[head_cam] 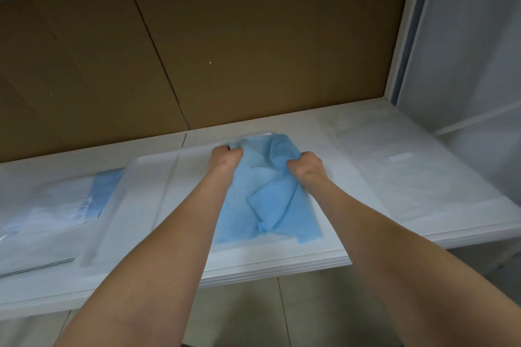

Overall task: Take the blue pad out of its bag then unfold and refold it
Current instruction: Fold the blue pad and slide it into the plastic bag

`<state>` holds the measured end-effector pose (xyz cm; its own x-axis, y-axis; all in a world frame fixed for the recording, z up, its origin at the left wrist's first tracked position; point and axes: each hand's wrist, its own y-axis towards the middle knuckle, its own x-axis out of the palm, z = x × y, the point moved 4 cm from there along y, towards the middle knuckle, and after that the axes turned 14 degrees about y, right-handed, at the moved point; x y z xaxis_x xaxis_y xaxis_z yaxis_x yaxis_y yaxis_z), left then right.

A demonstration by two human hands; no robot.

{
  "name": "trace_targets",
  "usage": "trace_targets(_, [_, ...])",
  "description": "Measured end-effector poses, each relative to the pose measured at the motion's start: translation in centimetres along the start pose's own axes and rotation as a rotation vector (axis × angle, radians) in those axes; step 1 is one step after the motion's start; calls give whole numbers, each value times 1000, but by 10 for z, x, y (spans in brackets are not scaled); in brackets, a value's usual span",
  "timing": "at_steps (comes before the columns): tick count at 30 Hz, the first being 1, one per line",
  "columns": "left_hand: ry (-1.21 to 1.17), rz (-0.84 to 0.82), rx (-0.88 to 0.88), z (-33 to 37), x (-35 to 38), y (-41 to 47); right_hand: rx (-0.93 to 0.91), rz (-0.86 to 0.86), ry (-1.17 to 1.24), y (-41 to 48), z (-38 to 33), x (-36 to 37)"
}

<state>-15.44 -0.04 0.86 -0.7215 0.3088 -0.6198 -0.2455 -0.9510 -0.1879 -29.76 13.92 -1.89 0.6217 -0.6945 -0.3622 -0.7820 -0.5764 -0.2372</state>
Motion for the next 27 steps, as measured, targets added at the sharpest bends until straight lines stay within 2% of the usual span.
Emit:
trace_targets(4, [-80,11,99,25,5,-11,-68,72,155,-4,-13,-19])
trace_targets(10, [-245,-70,203,60,30,-35,-197,130,275,-14,-29,-63])
trace_targets(17, [-213,-152,377,111,60,-83,-240,179,383,-25,-32,-126])
trace_targets(21, [-223,-156,417,129,82,-92,-285,326,342,-22,-32,-165])
trace_targets(27, [-483,-214,503,137,102,-96,-318,593,201,-16,-29,-210])
